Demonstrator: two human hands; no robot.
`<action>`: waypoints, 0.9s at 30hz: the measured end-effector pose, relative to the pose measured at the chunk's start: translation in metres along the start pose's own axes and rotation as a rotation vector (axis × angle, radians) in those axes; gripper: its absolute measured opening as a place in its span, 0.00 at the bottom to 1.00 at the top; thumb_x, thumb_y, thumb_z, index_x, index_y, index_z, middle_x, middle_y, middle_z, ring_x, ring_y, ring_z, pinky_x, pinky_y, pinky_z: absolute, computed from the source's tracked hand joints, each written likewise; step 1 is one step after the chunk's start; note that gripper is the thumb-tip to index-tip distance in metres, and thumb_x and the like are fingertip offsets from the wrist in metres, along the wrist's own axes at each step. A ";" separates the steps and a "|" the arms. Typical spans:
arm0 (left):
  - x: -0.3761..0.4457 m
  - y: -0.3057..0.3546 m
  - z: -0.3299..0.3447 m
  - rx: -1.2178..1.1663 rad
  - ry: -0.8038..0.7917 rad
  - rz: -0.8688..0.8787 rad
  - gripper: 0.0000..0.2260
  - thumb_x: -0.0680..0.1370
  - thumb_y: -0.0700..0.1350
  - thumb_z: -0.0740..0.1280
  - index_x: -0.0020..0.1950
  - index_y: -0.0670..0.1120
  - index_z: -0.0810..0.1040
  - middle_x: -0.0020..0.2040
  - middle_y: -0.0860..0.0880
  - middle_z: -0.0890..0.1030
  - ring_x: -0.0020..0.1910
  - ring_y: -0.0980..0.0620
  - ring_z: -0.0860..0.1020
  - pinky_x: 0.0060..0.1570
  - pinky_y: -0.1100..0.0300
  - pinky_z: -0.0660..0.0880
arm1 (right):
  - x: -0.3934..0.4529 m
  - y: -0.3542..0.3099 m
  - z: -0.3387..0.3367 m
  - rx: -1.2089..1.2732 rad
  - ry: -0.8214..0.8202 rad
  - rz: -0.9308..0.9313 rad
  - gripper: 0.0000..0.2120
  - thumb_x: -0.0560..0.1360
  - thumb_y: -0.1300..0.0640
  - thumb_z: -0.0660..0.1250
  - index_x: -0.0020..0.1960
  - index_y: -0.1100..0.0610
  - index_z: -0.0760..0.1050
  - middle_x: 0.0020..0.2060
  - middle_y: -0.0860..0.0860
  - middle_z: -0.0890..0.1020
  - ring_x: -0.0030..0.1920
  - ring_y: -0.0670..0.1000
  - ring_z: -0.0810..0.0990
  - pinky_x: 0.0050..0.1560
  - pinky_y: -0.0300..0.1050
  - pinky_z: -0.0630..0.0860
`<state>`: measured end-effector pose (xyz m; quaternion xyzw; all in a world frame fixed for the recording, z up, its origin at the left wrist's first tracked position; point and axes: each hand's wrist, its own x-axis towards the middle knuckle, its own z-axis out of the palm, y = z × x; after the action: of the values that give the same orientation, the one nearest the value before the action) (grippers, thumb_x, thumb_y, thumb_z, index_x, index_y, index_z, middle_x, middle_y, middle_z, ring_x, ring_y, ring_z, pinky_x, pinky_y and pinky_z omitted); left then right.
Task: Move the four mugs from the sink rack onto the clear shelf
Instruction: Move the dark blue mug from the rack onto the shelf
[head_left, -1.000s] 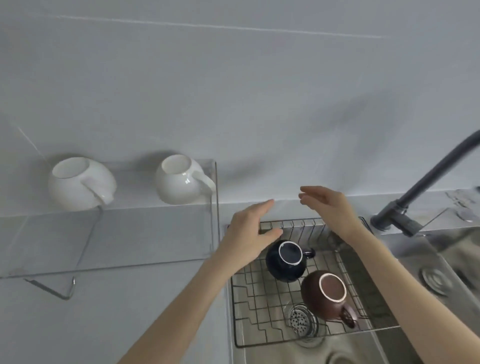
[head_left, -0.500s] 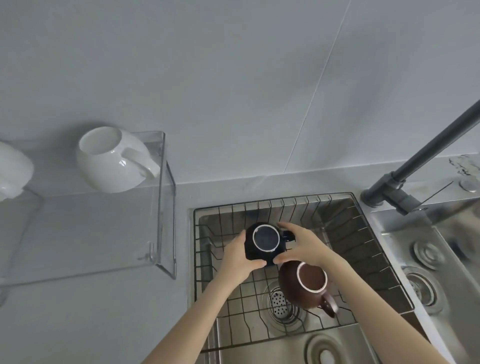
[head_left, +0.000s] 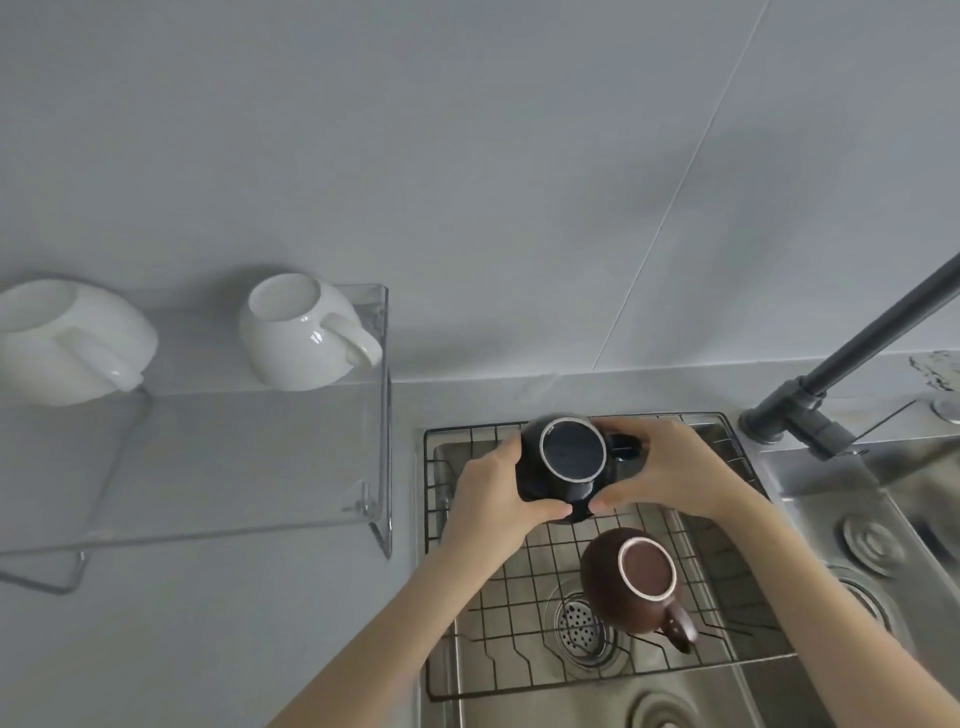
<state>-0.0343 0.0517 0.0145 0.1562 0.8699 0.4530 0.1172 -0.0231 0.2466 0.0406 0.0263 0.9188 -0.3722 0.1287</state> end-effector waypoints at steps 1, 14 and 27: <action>-0.004 0.010 -0.013 0.007 0.021 0.024 0.31 0.62 0.50 0.76 0.63 0.47 0.70 0.55 0.48 0.81 0.55 0.50 0.78 0.55 0.58 0.74 | -0.003 -0.017 -0.010 -0.011 0.008 -0.023 0.39 0.51 0.52 0.81 0.61 0.49 0.75 0.51 0.41 0.83 0.52 0.35 0.79 0.53 0.29 0.73; -0.085 0.000 -0.208 -0.111 0.291 0.044 0.26 0.61 0.44 0.77 0.57 0.53 0.75 0.50 0.54 0.83 0.52 0.59 0.79 0.55 0.65 0.73 | 0.000 -0.234 0.023 -0.045 -0.011 -0.318 0.32 0.53 0.53 0.81 0.56 0.52 0.77 0.50 0.46 0.83 0.51 0.44 0.80 0.56 0.41 0.77; -0.136 -0.114 -0.329 -0.035 0.323 -0.152 0.30 0.62 0.40 0.77 0.62 0.49 0.74 0.55 0.52 0.81 0.53 0.62 0.79 0.49 0.77 0.72 | 0.072 -0.325 0.174 0.030 -0.165 -0.414 0.32 0.52 0.50 0.80 0.55 0.54 0.78 0.48 0.49 0.84 0.49 0.48 0.81 0.53 0.44 0.78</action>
<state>-0.0413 -0.3080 0.1140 0.0133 0.8786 0.4772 0.0127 -0.1020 -0.1114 0.1224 -0.1914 0.8854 -0.4051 0.1241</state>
